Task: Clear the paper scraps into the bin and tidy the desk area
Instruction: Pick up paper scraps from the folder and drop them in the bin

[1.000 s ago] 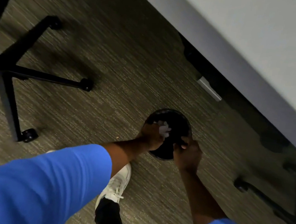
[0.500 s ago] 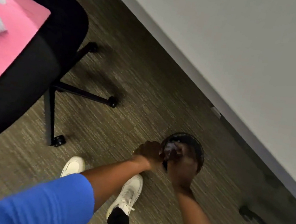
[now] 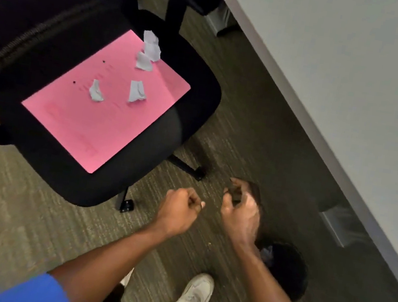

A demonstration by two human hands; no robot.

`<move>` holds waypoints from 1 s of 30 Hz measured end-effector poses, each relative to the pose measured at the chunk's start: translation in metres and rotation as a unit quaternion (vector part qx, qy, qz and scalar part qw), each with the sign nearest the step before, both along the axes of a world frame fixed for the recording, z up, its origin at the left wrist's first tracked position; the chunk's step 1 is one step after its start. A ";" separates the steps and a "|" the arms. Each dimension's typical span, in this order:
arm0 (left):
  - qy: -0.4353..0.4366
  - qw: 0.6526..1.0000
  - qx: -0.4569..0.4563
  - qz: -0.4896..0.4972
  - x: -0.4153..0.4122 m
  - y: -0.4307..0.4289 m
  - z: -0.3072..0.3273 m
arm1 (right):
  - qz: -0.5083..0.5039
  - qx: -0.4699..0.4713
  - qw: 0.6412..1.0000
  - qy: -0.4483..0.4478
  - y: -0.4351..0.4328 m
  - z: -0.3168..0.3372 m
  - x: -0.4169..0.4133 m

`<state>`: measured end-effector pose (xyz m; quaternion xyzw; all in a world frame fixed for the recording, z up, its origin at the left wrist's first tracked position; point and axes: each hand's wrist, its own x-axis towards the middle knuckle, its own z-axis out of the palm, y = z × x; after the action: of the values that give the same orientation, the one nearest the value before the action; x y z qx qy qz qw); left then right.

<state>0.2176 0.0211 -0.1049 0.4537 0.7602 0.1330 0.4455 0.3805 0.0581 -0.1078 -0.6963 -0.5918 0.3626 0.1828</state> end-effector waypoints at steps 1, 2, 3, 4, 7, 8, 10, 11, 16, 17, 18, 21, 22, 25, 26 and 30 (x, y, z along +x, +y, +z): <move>0.012 1.000 0.018 0.012 -0.010 0.005 0.007 | 0.011 0.030 0.999 -0.004 0.007 0.004 -0.009; 0.035 0.998 0.039 0.028 -0.025 0.010 0.015 | 0.028 0.063 0.998 -0.010 0.015 0.007 -0.023; 0.070 0.995 0.062 0.045 -0.042 0.015 0.022 | 0.049 0.090 0.995 -0.019 0.023 0.010 -0.038; 0.109 0.988 0.088 0.058 -0.058 0.020 0.028 | 0.068 0.110 0.991 -0.030 0.032 0.013 -0.052; 0.219 0.952 0.188 0.098 -0.107 0.037 0.043 | 0.117 0.122 0.984 -0.055 0.061 0.018 -0.094; 0.257 0.937 0.206 0.115 -0.122 0.045 0.043 | 0.134 0.123 0.982 -0.060 0.072 0.020 -0.108; 0.312 0.919 0.187 0.153 -0.150 0.061 0.040 | 0.165 0.137 0.974 -0.078 0.094 0.022 -0.135; 0.315 0.920 0.160 0.170 -0.162 0.069 0.038 | 0.180 0.147 0.968 -0.091 0.105 0.023 -0.149; 0.267 0.937 0.103 0.201 -0.202 0.107 0.025 | 0.227 0.145 0.954 -0.128 0.164 0.031 -0.211; 0.267 0.939 0.096 0.195 -0.206 0.113 0.021 | 0.233 0.143 0.953 -0.134 0.176 0.033 -0.222; 0.265 0.942 0.088 0.188 -0.209 0.117 0.018 | 0.237 0.140 0.951 -0.138 0.186 0.035 -0.233; 0.260 0.947 0.089 0.166 -0.213 0.126 0.012 | 0.265 0.126 0.943 -0.159 0.209 0.038 -0.263; 0.263 0.947 0.097 0.154 -0.213 0.127 0.010 | 0.272 0.122 0.939 -0.169 0.216 0.037 -0.271; 0.270 0.949 0.123 0.108 -0.215 0.127 0.005 | 0.285 0.113 0.930 -0.202 0.237 0.034 -0.290; 0.265 0.950 0.134 0.093 -0.215 0.127 0.003 | 0.294 0.108 0.926 -0.211 0.244 0.033 -0.296; 0.269 0.947 0.167 0.053 -0.218 0.126 -0.004 | 0.331 0.078 0.912 -0.228 0.268 0.034 -0.314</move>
<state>0.0001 0.1468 -0.1093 0.4997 0.8416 0.1546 0.1347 0.0669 0.3257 -0.0737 -0.5077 -0.8404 0.1864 -0.0344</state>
